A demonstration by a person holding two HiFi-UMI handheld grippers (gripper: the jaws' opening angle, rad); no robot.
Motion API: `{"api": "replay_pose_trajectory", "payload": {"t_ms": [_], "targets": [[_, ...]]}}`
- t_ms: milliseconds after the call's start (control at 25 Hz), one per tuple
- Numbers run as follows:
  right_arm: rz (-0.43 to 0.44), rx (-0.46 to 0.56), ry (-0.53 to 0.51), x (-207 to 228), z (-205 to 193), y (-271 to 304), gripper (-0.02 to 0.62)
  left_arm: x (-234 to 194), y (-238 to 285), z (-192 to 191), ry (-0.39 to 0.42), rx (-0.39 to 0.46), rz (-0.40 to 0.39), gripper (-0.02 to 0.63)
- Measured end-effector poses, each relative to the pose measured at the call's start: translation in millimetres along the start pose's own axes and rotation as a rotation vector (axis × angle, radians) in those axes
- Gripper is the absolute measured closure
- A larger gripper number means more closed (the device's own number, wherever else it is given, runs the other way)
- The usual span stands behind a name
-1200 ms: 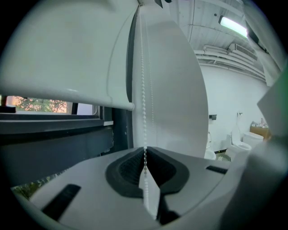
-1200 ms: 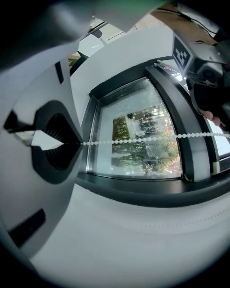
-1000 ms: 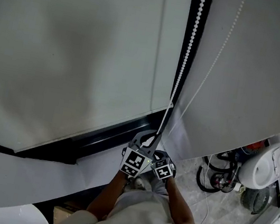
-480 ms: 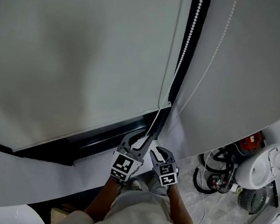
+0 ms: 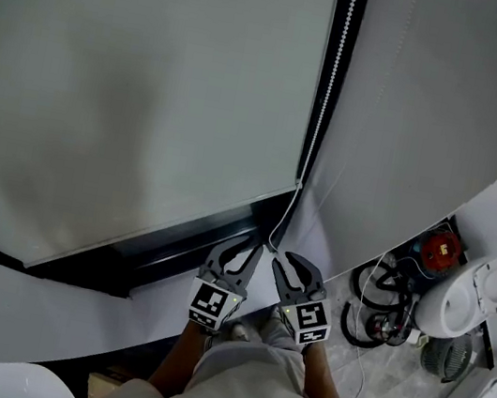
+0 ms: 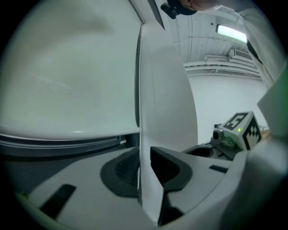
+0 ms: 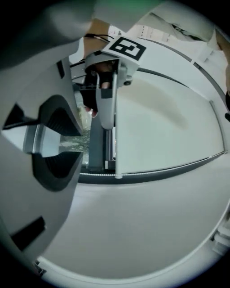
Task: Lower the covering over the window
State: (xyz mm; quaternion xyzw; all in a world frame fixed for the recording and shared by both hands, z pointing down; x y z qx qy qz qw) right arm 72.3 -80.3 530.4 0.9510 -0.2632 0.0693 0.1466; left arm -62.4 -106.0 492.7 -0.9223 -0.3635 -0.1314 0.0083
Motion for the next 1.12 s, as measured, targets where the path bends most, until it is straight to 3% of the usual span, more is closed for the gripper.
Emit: {"api": "replay_pose_trajectory", "payload": {"t_ms": [480,800,1120], "targets": [[-0.032,0.125,-0.048,-16.9,43.2,-37.5,0.512,11.1,-16.6,14.0,0.005,0.040,-0.005,0.526],[-0.056,0.118,-0.066,-26.9,52.8,-56.1,0.512,18.0,-29.8,24.5,-0.020,0.053,-0.008,0.526],[-0.034,0.228,-0.073,-23.8,86.5,-75.0,0.512,34.4,-26.2,50.8,-0.035,0.077,0.006,0.526]]}}
Point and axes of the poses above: the fingertips, and each gripper's own axes: y forward along the fingers, x to its right, z out of its top, the point moved 7 cm from there along -y, backward along the fingers, and after that the axes turned 13 degrees about y, right-handed, at the moved point
